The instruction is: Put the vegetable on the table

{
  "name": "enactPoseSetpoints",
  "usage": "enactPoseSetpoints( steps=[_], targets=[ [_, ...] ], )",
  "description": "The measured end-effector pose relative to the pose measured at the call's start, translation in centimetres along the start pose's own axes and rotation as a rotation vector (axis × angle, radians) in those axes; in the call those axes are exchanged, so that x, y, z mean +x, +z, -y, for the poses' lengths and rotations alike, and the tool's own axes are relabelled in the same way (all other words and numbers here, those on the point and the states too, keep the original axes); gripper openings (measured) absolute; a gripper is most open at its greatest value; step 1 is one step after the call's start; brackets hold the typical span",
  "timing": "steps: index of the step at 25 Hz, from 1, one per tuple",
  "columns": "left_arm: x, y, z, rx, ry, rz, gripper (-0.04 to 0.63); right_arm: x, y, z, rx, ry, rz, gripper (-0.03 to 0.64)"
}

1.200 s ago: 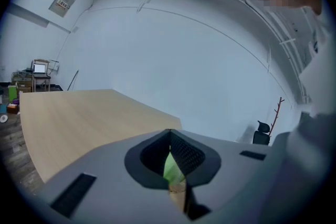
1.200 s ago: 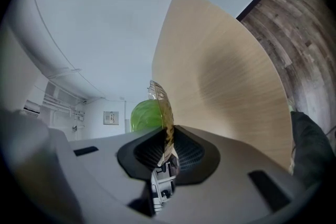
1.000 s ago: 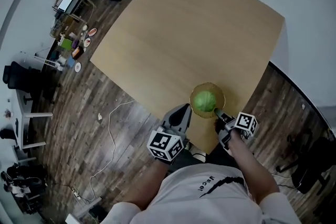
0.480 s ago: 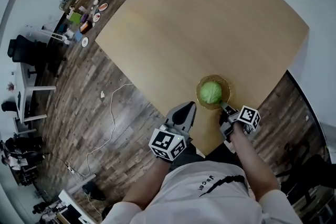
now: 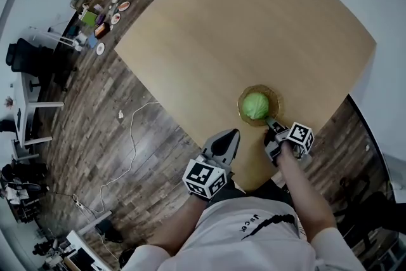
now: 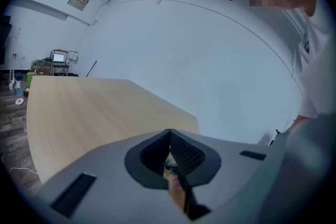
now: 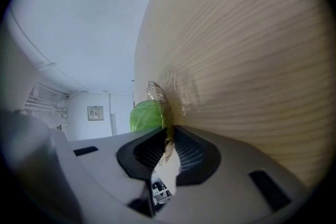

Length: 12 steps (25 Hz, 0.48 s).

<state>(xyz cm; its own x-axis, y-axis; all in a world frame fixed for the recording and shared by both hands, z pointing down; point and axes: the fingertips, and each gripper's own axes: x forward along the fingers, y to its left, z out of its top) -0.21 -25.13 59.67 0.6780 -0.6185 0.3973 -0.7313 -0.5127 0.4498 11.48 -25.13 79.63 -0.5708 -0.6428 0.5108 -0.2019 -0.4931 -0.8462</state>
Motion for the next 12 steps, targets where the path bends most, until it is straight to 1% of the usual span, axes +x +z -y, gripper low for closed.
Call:
enactPoseSetpoints(
  steps=[5, 8, 12],
  targets=[
    [-0.4, 1.3, -1.1, 0.0, 0.006, 0.01, 0.014, 1.2, 0.3, -0.9, -0.013, -0.026, -0.013, 0.051],
    [-0.1, 1.4, -0.9, -0.004, 0.002, 0.009, 0.014, 1.0, 0.6, -0.7, -0.018, -0.063, -0.023, 0.069],
    [-0.3, 1.9, -1.0, -0.008, -0.01, 0.012, 0.013, 1.0, 0.5, -0.7, 0.017, -0.104, -0.022, 0.086]
  ],
)
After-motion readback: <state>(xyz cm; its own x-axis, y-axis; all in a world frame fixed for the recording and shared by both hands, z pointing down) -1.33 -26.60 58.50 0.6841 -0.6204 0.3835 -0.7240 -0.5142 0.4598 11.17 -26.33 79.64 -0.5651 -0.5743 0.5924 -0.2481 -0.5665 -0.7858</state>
